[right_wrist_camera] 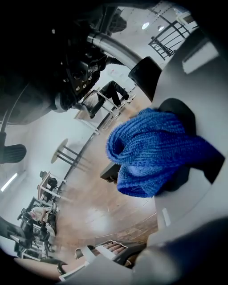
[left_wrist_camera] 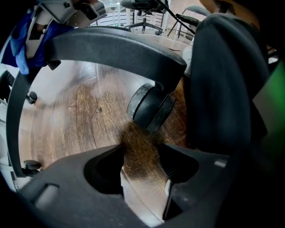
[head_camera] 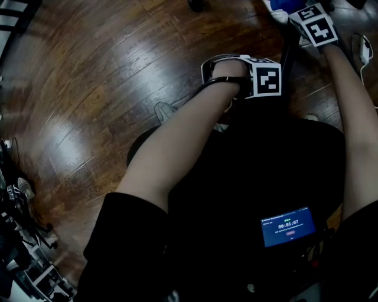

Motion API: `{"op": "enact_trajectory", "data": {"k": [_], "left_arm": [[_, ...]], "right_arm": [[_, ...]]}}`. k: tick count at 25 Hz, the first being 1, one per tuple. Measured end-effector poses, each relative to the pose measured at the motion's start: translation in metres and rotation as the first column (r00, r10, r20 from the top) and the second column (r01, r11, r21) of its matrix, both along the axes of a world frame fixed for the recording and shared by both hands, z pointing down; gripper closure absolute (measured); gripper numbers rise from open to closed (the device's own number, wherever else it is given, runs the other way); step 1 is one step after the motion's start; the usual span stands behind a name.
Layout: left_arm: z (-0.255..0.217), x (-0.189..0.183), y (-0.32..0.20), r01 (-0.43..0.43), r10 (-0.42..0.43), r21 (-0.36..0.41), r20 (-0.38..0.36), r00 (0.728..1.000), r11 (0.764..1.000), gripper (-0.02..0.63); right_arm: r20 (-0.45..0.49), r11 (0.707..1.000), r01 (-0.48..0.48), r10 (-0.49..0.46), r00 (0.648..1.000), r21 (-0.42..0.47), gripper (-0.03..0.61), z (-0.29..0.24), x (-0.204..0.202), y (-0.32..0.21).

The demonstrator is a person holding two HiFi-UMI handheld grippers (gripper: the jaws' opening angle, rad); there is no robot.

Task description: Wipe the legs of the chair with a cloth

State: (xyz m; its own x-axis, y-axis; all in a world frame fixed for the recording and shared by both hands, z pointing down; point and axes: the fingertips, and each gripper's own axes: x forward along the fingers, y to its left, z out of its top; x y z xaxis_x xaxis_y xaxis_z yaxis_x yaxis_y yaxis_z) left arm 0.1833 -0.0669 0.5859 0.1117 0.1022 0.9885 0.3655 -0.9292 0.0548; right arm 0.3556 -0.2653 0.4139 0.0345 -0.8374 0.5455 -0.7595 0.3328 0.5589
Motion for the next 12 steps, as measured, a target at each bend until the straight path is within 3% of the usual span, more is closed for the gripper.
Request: {"op": "enact_trajectory", "data": {"k": [3, 6, 12], "left_arm": [[0.0, -0.003, 0.0, 0.011, -0.011, 0.006, 0.003, 1.0, 1.0, 0.359], [0.001, -0.004, -0.001, 0.015, -0.015, 0.021, 0.0, 1.0, 1.0, 0.359], [0.004, 0.003, -0.002, -0.007, 0.01, 0.062, -0.052, 0.999, 0.998, 0.359]], "right_arm": [[0.005, 0.999, 0.029, -0.029, 1.0, -0.022, 0.494, 0.006, -0.013, 0.015], [-0.013, 0.99, 0.118, -0.119, 0.993, -0.076, 0.494, 0.023, -0.043, 0.047], [-0.014, 0.922, 0.331, -0.341, 0.94, -0.202, 0.494, 0.061, -0.115, 0.128]]}}
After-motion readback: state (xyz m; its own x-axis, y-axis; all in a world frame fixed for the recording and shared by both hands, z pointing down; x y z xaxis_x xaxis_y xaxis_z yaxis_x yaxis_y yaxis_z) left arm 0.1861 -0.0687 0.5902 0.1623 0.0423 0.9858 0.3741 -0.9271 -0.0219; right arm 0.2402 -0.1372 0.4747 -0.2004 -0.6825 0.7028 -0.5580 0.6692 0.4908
